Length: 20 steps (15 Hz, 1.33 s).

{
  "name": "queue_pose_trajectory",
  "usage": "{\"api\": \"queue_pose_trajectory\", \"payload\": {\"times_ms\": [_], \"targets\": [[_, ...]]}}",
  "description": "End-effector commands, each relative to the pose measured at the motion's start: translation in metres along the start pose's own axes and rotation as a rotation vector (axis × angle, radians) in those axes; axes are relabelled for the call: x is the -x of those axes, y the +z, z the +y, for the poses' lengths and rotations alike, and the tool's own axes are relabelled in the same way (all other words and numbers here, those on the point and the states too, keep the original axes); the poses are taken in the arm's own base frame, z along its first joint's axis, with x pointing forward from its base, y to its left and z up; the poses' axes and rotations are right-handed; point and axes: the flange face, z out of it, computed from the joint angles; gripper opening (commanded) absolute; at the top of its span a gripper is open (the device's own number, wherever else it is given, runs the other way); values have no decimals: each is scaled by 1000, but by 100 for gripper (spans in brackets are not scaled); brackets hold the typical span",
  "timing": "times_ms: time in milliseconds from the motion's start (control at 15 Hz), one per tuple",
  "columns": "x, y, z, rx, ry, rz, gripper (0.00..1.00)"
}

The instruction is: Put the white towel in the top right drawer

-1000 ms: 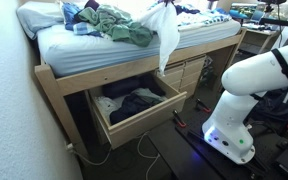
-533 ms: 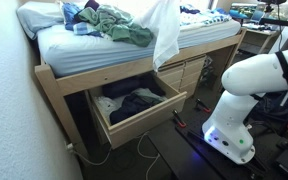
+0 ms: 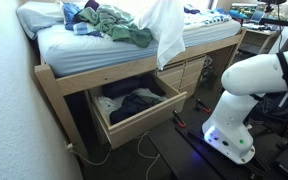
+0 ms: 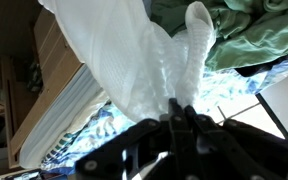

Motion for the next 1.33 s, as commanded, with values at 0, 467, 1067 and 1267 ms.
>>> {"api": "queue_pose_trajectory", "payload": {"times_ms": [0, 467, 1067, 1267], "targets": [[3, 0, -1, -5, -9, -16, 1], [36, -53, -7, -2, -98, -8, 1], [48, -95, -8, -17, -120, 6, 1], [50, -110, -9, -27, -123, 36, 1]]}}
